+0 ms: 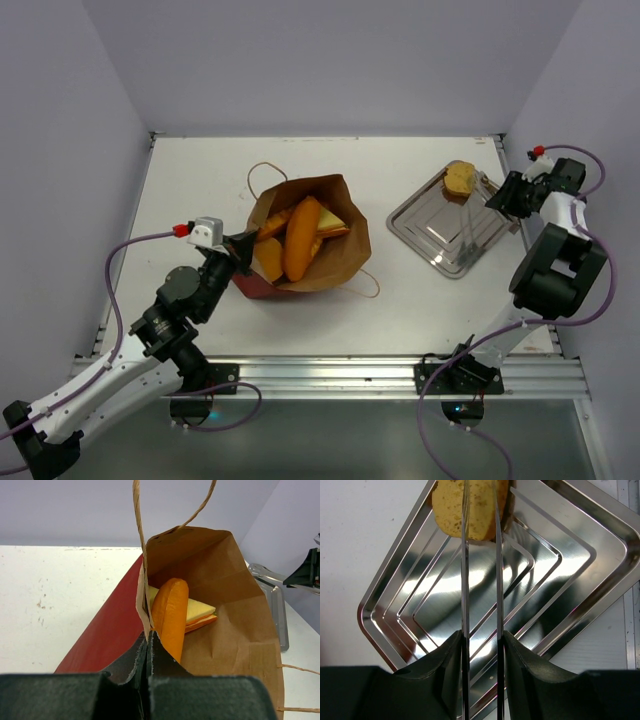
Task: Take the fake bread out of the paper bag
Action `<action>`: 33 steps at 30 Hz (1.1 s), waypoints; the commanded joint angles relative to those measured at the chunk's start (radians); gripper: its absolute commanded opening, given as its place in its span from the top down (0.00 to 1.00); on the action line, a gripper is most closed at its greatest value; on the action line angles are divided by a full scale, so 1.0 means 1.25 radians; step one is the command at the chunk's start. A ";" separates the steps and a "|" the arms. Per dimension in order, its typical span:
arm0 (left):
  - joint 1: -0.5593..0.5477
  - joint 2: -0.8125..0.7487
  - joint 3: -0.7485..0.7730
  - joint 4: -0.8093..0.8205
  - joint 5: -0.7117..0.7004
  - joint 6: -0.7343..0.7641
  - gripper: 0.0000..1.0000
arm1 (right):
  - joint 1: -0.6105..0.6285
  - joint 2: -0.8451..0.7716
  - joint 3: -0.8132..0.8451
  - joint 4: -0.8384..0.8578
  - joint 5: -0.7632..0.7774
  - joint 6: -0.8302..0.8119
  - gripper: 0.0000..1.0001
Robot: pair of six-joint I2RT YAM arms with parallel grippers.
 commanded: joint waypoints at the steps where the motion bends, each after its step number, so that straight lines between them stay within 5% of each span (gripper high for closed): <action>1: -0.001 0.004 0.036 0.051 0.010 0.002 1.00 | -0.007 -0.050 -0.006 0.035 -0.035 -0.020 0.61; 13: -0.001 0.006 0.042 0.050 0.043 0.036 1.00 | -0.022 -0.176 -0.101 0.021 -0.149 -0.077 0.61; 24: -0.001 0.049 0.055 0.074 0.195 0.101 1.00 | -0.022 -0.489 -0.105 -0.537 -0.427 -0.546 0.62; 33: -0.002 0.104 0.062 0.090 0.226 0.069 1.00 | -0.017 -0.708 0.031 -0.823 -0.542 -0.792 0.62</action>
